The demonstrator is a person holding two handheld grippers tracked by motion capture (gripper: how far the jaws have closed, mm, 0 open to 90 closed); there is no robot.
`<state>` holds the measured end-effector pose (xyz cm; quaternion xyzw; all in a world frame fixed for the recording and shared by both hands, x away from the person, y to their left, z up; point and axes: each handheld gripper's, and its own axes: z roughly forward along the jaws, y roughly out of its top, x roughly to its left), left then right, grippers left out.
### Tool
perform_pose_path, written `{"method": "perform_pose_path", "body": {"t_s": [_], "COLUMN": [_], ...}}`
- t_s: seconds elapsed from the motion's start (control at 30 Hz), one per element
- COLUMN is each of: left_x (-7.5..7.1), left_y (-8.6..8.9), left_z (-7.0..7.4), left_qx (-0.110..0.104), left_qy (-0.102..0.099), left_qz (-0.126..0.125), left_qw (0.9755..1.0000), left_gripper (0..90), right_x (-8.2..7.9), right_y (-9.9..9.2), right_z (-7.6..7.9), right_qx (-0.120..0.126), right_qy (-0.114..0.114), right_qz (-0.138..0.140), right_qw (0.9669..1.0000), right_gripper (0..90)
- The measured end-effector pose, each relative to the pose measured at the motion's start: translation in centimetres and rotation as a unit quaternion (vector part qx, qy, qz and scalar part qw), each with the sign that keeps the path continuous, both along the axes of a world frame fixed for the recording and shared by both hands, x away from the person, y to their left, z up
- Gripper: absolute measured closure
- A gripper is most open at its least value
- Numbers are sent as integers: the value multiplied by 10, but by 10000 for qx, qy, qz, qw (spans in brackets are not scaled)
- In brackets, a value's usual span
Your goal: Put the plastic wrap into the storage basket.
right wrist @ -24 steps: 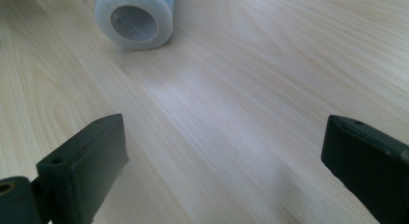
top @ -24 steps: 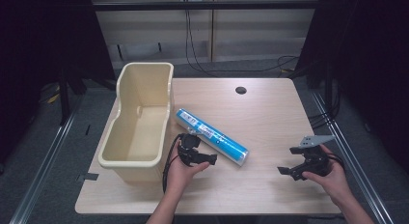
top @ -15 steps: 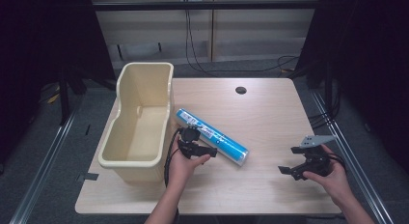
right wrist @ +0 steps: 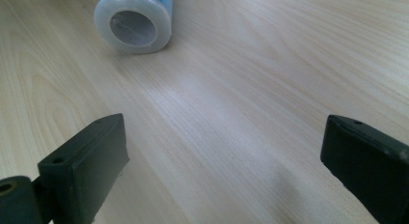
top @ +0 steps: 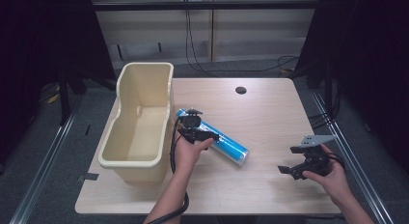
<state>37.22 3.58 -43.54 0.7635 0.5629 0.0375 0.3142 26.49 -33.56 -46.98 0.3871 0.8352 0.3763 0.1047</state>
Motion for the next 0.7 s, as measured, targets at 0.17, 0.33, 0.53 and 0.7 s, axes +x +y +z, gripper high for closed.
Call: {"method": "perform_pose_path", "body": {"t_s": [0.17,0.33,0.53,0.7], "left_x": [6,10,14,16], "left_y": [-3,-6,-10,-14], "left_z": [-1,-4,-11,-15], "left_qx": [-9,-15,-20,55], "left_qy": [31,79,181,221], "left_qz": [150,390,635,639], "left_qw": [9999,9992,9978,9977], "left_gripper": [0,0,0,0], "right_x": [0,0,0,0], "right_y": [-1,0,0,1], "right_z": [0,1,1,1], "right_qx": [95,76,145,85], "right_qy": [17,0,-8,-35], "right_qz": [-21,-22,-97,-74], "right_qw": [10000,10000,9998,9999], "right_gripper": [19,19,19,20]}}
